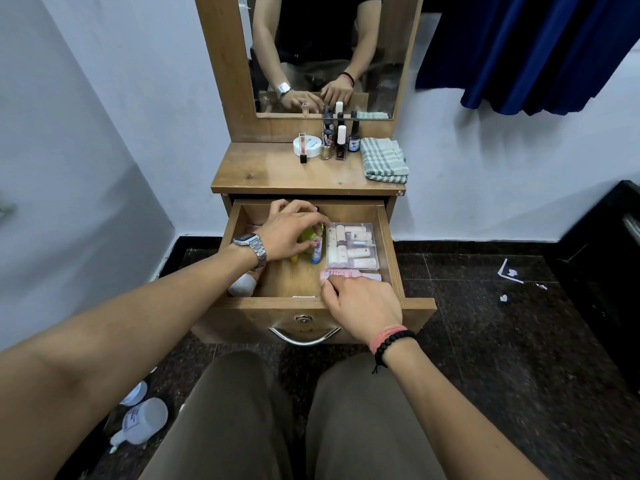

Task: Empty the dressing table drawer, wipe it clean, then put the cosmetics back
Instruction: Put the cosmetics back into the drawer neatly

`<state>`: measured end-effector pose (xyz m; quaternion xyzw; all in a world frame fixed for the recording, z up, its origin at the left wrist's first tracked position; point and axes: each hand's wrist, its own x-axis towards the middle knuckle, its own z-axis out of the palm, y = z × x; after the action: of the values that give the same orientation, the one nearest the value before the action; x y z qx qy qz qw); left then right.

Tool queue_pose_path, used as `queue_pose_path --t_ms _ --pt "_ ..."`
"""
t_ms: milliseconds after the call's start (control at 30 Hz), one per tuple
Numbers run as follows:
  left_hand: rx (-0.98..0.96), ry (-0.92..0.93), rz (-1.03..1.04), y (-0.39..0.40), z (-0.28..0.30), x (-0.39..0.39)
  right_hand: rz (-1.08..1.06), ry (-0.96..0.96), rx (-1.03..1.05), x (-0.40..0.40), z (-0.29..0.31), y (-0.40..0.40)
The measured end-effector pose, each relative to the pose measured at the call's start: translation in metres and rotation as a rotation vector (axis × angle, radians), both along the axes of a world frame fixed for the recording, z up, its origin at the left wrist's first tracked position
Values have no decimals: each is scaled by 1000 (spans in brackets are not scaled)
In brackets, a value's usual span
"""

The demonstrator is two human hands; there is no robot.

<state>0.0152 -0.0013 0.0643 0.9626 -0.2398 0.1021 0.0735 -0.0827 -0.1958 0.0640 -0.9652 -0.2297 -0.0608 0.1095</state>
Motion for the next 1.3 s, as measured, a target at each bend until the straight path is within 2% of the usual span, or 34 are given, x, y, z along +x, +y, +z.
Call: queue_pose_path --t_ms 100,200,400,533,867,1167,1300 --pt "-36 -6 -28 2 5 0 1 0 -2 -1 0 0" --pt "-157 -19 3 9 20 4 0 5 1 -1 0 0" --pt "-424 -267 151 25 46 10 -5 -1 -7 -1 1 0" --pt "-529 -286 188 27 54 11 -6 10 4 -1 1 0" --pt "-434 -258 214 16 61 33 -5 26 0 -1 2 0" --pt "-164 -99 385 18 72 106 -11 25 11 1 -1 0" --pt "-138 -79 378 18 70 120 2 -9 23 2 -5 -1"
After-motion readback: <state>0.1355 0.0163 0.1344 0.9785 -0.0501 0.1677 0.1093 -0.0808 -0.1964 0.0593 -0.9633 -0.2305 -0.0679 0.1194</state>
